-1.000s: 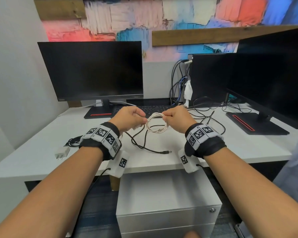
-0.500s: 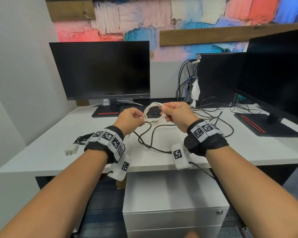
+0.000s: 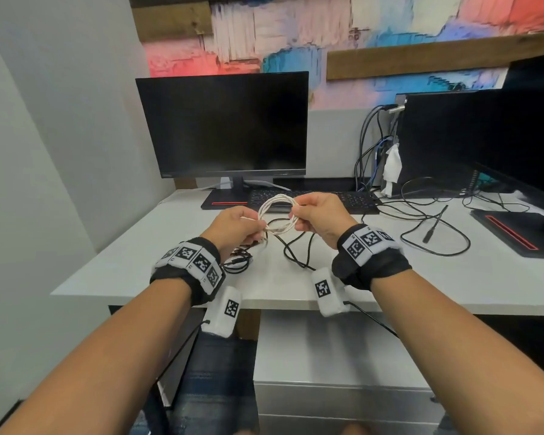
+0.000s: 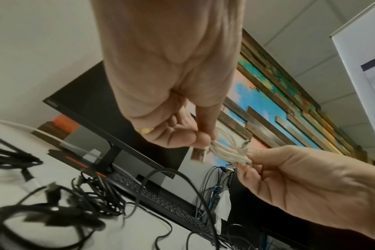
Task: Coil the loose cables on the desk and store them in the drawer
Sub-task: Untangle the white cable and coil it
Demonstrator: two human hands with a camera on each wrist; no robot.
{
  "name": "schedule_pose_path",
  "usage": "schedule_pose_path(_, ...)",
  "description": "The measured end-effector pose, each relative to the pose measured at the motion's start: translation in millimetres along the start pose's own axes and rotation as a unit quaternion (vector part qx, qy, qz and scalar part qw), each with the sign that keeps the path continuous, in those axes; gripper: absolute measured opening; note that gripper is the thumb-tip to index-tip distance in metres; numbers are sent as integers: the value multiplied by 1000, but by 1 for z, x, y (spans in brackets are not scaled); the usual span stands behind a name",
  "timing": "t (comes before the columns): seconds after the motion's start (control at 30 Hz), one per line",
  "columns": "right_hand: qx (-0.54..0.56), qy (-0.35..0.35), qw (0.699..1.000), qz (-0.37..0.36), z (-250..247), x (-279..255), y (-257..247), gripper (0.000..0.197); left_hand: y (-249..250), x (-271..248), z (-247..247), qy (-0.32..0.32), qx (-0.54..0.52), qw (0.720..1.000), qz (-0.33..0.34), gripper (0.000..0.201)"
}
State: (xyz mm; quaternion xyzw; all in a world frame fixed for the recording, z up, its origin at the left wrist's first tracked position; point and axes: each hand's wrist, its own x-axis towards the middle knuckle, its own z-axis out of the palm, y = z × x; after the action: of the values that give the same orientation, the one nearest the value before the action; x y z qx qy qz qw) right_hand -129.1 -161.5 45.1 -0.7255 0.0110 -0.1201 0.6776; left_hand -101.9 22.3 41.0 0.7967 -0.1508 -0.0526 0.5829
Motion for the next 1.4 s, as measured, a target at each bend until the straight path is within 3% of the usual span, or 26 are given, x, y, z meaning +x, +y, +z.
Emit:
schedule_pose_path(0.1,-9,12,1000,17,18,4,7,4,-9,-2,-16,12,50,998,-20,6)
schedule_pose_path(0.23,-14,12,999,45,41,8,16,15,-22,-8,-35,20,149,988,-36,6)
schedule_pose_path(0.47,-26,-16,993,110,75,8,34,18,-49,-18,-61,12,173,983,-67,10)
schedule_pose_path(0.7,-143,-83,976,139,93,4,41,21,-74,-23,-68,-18,229,967,-113,17)
schedule_pose_path(0.93,-177,-156,957,168,114,8,43,13,-85,-27,-86,20,249,960,-125,12)
schedule_pose_path(1.07,-233,-217,933,168,127,5,45,34,-95,-28,-96,40,288,950,-117,18)
schedule_pose_path(1.2,-275,-253,911,174,136,2,45,38,-99,-32,-103,41,296,947,-117,9)
schedule_pose_path(1.4,-367,-286,873,147,142,2,40,38,-98,-32,-104,-15,363,923,-130,20)
